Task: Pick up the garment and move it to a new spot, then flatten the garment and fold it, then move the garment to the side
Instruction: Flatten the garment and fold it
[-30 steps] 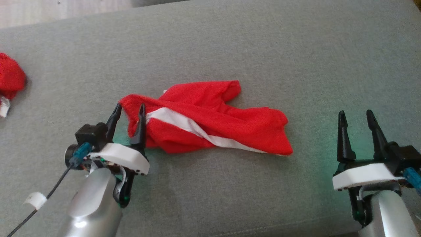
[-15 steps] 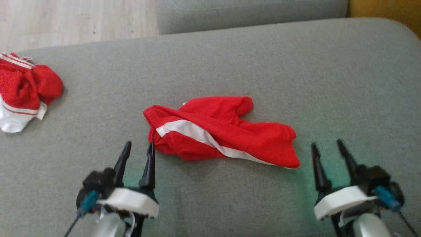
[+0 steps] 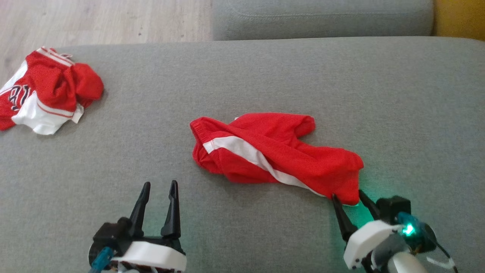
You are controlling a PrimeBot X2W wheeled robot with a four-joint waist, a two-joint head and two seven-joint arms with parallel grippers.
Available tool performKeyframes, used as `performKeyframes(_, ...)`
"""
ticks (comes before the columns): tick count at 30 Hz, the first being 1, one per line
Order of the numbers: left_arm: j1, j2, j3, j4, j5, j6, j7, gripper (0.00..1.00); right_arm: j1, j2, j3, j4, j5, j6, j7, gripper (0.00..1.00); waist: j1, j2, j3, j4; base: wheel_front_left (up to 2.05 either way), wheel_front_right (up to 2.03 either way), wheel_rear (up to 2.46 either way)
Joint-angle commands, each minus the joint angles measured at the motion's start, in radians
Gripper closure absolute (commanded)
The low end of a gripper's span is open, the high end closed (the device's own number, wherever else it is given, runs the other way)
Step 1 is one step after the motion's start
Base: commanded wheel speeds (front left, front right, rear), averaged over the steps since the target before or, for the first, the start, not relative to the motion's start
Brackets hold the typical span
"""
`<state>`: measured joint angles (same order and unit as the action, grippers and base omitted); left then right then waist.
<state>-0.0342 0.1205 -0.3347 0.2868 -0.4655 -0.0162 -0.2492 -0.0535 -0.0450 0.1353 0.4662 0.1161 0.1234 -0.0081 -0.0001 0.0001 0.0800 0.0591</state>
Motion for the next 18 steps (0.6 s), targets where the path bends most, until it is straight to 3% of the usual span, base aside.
performKeyframes(1,-0.022,0.007,0.029,-0.037,0.002,0.008,-0.006,0.0,-0.053,-0.005,0.03,-0.026,0.011,0.007,-0.004,0.26,0.0001,-0.0001,0.004,0.006,0.0,0.0,0.0)
performKeyframes(2,-0.02,0.009,0.03,-0.04,0.001,0.009,-0.005,0.0,-0.059,-0.005,0.035,-0.021,0.015,0.007,-0.005,0.53,0.0001,-0.0001,0.006,0.009,0.0,0.0,0.0)
performKeyframes(3,-0.02,0.011,0.031,-0.042,0.001,0.011,-0.005,0.0,-0.066,-0.005,0.041,-0.017,0.016,0.007,-0.006,0.73,0.0001,-0.0001,0.007,0.01,0.0,0.0,0.0)
performKeyframes(6,-0.018,0.015,0.032,-0.049,0.0,0.017,-0.004,0.0,-0.084,-0.005,0.05,-0.004,0.027,0.007,-0.009,1.0,0.0001,-0.0001,0.01,0.014,0.0,0.0,0.0)
performKeyframes(13,-0.016,0.02,0.035,-0.064,-0.002,0.028,-0.004,0.0,-0.15,-0.006,0.052,-0.028,0.061,0.007,-0.058,1.0,0.0001,-0.0001,0.014,0.01,0.0,0.0,0.0)
performKeyframes(18,-0.023,0.02,0.033,-0.079,-0.001,0.028,-0.006,0.0,-0.235,-0.01,-0.022,-0.017,0.066,0.007,-0.051,1.0,0.0001,-0.0001,0.016,0.02,0.0,0.0,0.0)
